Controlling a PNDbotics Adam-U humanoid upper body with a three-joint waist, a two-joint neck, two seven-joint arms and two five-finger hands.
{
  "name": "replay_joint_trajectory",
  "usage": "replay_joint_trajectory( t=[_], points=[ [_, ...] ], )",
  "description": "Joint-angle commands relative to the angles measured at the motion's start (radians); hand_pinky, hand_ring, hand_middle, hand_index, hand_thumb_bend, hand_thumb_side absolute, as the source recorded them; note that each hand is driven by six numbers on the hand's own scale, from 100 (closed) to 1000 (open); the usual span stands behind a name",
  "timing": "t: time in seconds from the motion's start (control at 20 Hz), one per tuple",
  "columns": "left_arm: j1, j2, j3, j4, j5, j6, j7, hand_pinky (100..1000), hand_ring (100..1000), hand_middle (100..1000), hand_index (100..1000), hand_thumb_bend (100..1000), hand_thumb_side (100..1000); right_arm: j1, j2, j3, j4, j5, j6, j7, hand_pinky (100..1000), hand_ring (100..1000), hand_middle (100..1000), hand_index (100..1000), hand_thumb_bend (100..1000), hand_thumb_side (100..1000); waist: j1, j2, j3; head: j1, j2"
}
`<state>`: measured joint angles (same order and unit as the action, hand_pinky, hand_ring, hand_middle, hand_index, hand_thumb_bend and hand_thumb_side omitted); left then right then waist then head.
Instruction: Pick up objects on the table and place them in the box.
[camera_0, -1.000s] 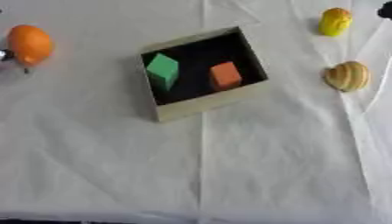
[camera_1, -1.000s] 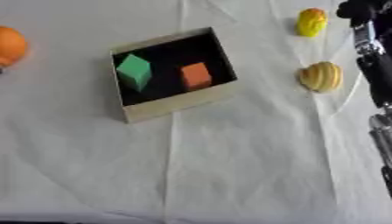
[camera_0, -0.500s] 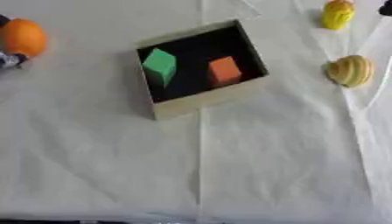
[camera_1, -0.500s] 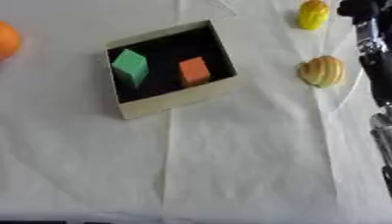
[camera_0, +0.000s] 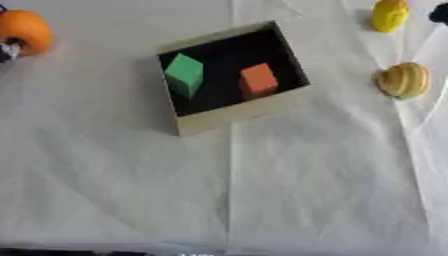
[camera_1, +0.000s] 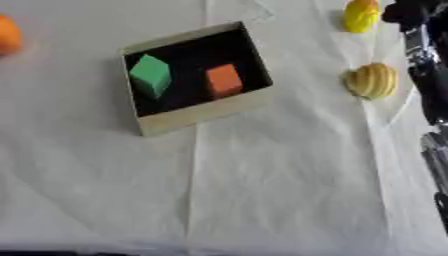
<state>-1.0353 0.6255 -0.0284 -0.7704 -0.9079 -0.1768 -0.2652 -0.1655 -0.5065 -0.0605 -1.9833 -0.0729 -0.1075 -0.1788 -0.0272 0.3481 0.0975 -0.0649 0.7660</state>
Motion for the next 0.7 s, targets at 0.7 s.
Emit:
replay_joint_trajectory(
  t=[0.7],
  points=[
    [-0.031,-0.009,-0.221,-0.534,0.221,-0.127,-0.186,687,669,588,637,100,100,0.011,-0.051,-0.01,-0.017,-0.029,-0.011,0.001,923,771,684,775,100,662,-0.009,-0.089,0.024,-0.026,0.004]
  ],
)
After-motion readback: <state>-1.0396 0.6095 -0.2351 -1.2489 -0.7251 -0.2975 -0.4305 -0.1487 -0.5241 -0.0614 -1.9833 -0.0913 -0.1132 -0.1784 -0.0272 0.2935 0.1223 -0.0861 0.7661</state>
